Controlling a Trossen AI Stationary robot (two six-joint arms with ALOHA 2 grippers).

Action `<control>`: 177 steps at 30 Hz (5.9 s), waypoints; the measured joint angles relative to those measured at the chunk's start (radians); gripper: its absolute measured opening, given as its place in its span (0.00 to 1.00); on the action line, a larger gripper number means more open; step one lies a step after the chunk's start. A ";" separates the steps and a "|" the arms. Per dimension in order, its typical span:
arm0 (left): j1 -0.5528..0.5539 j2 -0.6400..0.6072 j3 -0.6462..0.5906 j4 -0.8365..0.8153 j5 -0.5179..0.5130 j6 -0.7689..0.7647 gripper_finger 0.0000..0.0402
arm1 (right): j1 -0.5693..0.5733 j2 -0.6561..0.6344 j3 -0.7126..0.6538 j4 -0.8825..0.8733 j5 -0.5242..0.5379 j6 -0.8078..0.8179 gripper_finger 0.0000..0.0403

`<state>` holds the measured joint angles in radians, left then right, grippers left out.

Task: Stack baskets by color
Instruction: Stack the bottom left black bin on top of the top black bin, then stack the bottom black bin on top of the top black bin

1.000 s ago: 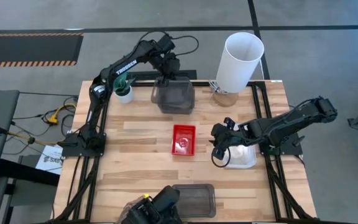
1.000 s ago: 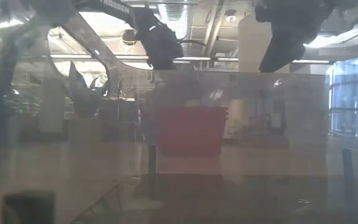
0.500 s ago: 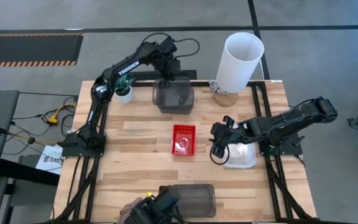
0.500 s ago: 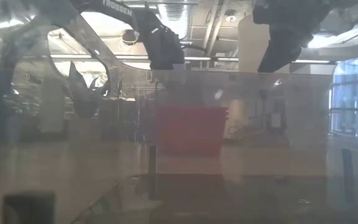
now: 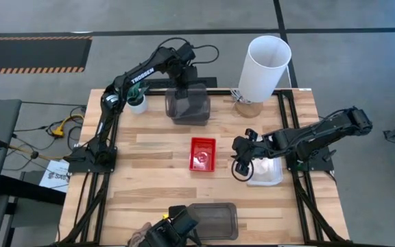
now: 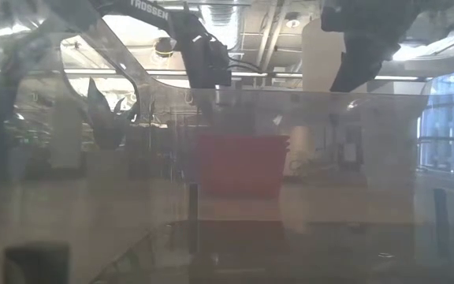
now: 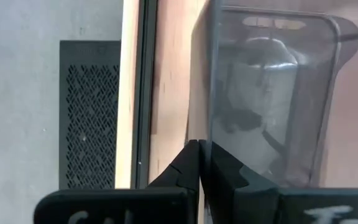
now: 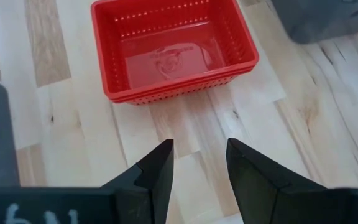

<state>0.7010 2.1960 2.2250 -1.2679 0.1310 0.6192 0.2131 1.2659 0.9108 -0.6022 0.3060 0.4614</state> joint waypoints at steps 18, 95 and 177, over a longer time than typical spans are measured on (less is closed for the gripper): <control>-0.041 -0.001 0.000 -0.063 -0.078 0.108 0.16 | 0.000 0.000 0.000 -0.011 -0.020 -0.018 0.42; -0.273 -0.208 0.027 -0.295 0.341 -0.158 0.32 | 0.294 0.130 0.080 0.245 -0.154 0.090 0.47; -1.152 -0.901 -2.042 1.945 -0.584 -0.787 0.19 | -0.641 0.597 0.754 0.244 -0.358 -0.819 0.00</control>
<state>-0.4515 1.2953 0.1829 0.6774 -0.4527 -0.1680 -0.4278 1.8633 1.6651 -0.3584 -0.0521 -0.3573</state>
